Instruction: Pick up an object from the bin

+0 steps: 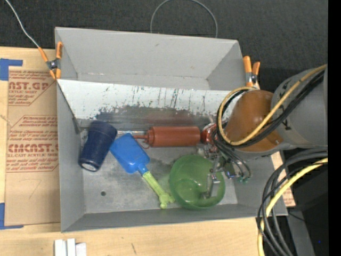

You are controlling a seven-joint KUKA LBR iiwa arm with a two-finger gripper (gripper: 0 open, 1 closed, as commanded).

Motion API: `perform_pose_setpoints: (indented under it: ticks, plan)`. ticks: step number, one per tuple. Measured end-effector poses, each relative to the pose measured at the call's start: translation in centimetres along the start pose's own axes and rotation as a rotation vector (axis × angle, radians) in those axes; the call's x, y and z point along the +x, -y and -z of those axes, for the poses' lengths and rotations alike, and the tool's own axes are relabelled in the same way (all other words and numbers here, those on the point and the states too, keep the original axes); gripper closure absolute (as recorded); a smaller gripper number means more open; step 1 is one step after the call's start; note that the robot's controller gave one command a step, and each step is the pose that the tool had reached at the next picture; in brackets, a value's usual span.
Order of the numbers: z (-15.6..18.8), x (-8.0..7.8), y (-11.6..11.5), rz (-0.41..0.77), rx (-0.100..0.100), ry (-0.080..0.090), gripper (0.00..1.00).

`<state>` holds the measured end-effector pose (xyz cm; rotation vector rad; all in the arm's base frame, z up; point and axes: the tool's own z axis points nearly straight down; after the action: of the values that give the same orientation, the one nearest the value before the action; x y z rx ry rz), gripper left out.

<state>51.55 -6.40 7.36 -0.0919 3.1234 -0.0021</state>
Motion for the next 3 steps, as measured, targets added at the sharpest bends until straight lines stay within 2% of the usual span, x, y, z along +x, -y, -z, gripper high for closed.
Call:
perform_pose_setpoints:
  ticks: [1, 2, 3]
  plan:
    - [-0.3, 0.1, -0.2, -0.329, -0.001, -0.012, 0.0]
    - [-0.2, 0.6, -3.4, -0.342, 0.001, 0.002, 0.0]
    - [0.2, 1.2, -4.4, -0.352, -0.004, 0.012, 1.0]
